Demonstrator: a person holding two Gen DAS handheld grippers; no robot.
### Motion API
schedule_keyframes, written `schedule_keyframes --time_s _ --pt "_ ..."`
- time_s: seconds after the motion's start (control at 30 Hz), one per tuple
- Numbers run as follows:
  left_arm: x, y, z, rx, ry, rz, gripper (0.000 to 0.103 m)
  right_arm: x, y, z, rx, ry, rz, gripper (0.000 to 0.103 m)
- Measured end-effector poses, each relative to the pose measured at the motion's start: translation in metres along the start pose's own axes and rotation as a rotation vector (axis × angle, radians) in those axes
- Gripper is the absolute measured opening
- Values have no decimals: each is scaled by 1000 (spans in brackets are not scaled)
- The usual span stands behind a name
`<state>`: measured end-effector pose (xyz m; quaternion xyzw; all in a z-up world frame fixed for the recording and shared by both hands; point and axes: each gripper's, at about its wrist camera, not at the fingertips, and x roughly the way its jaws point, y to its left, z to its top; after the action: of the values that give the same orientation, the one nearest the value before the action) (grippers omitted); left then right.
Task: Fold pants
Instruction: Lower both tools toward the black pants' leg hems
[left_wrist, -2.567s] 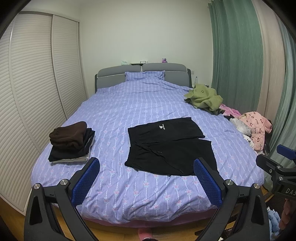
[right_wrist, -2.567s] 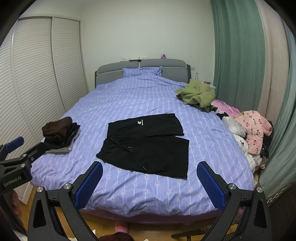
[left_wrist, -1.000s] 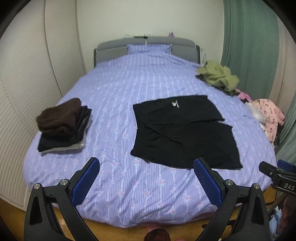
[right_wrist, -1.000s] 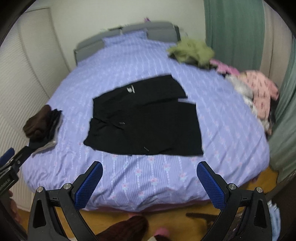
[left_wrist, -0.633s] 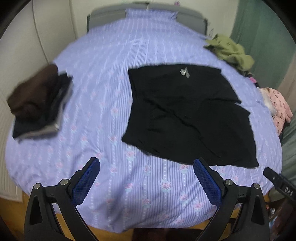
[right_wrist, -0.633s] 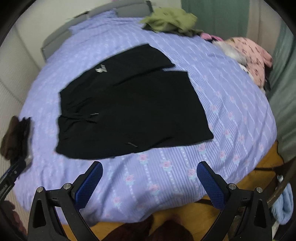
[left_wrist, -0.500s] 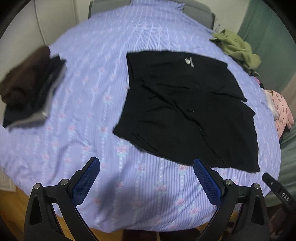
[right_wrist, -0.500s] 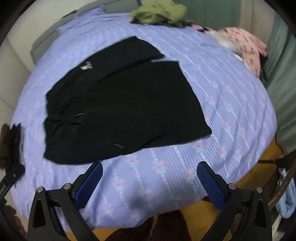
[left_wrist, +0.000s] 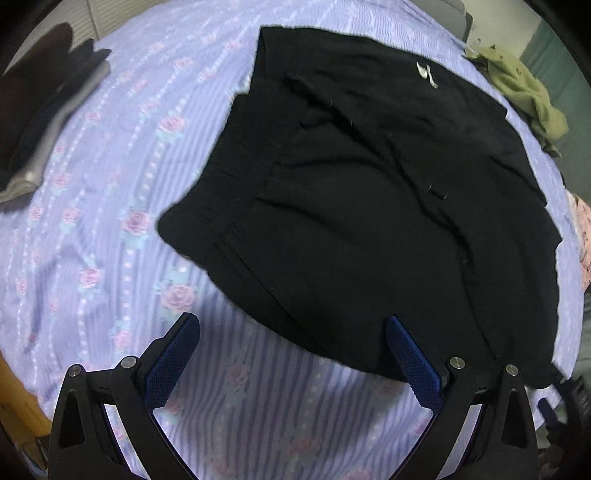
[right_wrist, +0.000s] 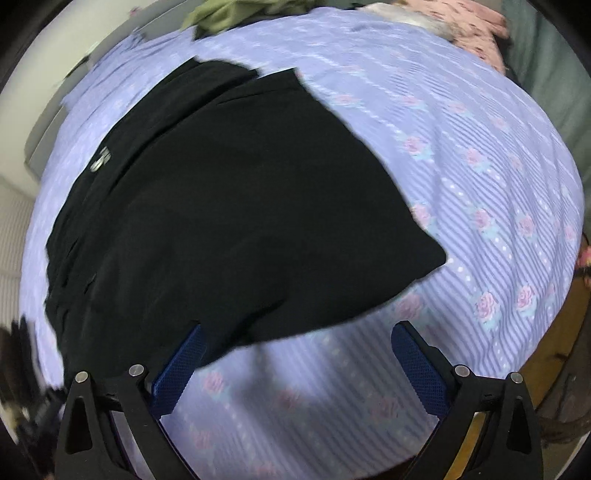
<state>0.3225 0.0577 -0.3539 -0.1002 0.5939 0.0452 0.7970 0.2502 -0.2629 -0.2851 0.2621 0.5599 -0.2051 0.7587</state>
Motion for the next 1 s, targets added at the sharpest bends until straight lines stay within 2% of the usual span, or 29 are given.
schedule_keyframes --time_s 0.2,0.23,0.27,0.33,0.43,0.47,0.53,0.6,0.67,0.7,0.73,0.83,1.0 --pt "18 -10 0 6 19 -17 103 14 -14 3 122 -5 -25 96" --pt "19 -14 -1 19 20 -26 100 16 -19 2 145 1 -28 94" --pt "19 -19 -2 38 16 -30 97 20 -24 1 174 14 -27 91" --pt "16 -25 -6 70 2 -32 83 31 -35 -3 249 48 -1 84" --pt "12 -25 -9 68 7 -67 64 38 -41 2 288 49 -2 74" --pt "8 -22 -11 60 9 -77 61 37 -41 2 286 43 -1 67" --pt "3 -20 -10 42 19 -101 45 38 -37 10 258 35 -1 54" --pt "-2 -19 -13 41 15 -96 36 35 -34 16 228 21 -1 41" --pt "-7 -18 -11 51 8 -89 29 33 -34 22 206 13 -6 15" --pt "-10 -19 -9 58 2 -89 23 29 -34 25 194 8 0 11" --pt "-15 -20 -10 60 -3 -102 16 25 -31 32 179 0 11 9" --pt "-32 -20 -11 55 -22 -126 12 -2 -28 44 135 -51 17 6" --pt "-59 -29 -11 83 -48 -126 11 -53 -19 64 53 -141 22 5"
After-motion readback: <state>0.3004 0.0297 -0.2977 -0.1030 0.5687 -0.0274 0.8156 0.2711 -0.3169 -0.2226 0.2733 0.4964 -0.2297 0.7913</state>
